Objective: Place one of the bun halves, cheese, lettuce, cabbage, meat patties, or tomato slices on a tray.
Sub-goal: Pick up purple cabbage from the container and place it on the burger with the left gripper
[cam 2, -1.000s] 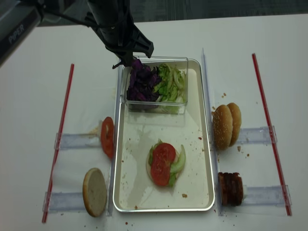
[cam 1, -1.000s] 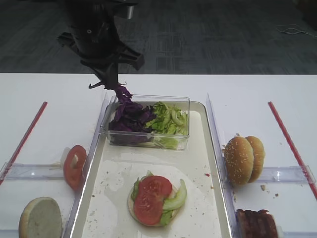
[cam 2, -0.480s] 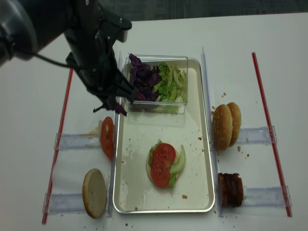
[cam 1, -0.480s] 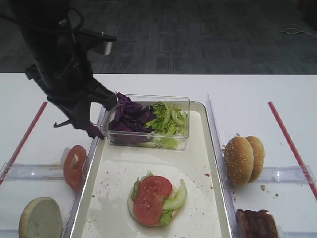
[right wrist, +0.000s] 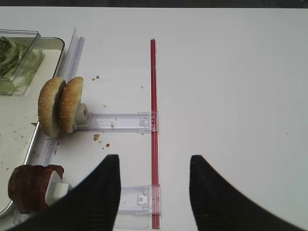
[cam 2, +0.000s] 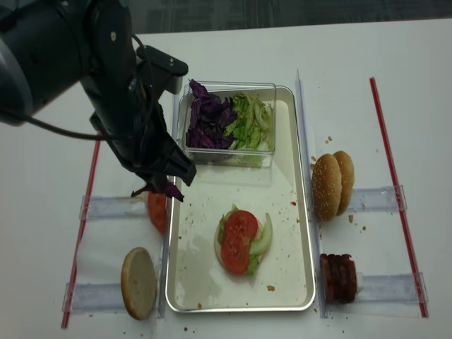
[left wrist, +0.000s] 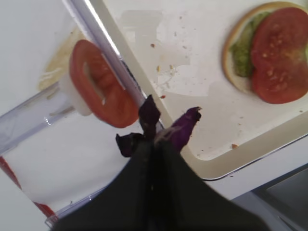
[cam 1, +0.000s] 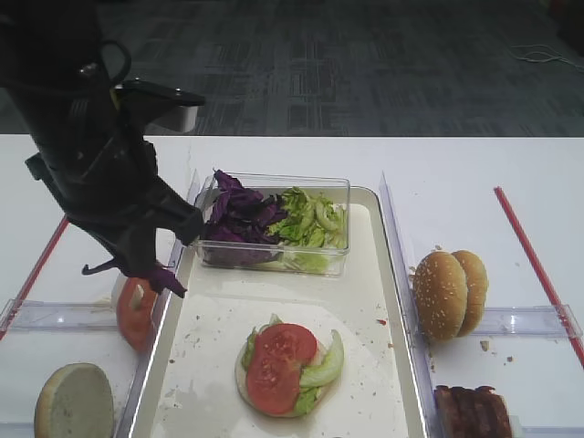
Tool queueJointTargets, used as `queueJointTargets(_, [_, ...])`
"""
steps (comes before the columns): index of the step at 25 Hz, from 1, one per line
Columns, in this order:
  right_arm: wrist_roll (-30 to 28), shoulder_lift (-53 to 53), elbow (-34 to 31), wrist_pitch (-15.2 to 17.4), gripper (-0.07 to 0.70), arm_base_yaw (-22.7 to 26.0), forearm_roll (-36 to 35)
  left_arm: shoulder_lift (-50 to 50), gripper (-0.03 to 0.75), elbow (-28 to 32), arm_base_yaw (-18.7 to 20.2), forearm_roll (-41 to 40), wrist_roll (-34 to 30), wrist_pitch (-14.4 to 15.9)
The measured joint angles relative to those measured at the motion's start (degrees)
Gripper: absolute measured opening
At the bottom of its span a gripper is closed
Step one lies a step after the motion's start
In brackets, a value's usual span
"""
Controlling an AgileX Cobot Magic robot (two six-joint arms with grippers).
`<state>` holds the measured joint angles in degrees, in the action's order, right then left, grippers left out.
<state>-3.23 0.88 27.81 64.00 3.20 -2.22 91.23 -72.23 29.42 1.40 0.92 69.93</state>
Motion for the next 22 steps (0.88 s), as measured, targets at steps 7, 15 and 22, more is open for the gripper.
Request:
queueJointTargets(7, [0.00, 0.00, 0.00, 0.00, 0.378, 0.00, 0.00, -0.09, 0.032, 0.00, 10.58, 0.47, 0.00, -3.19])
queueJointTargets(15, [0.00, 0.00, 0.00, 0.00, 0.378, 0.00, 0.00, 0.17, 0.032, 0.00, 19.98, 0.76, -0.08, -6.28])
queueJointTargets(22, [0.00, 0.00, 0.00, 0.00, 0.378, 0.00, 0.00, 3.73, 0.032, 0.00, 20.12, 0.33, -0.08, -11.70])
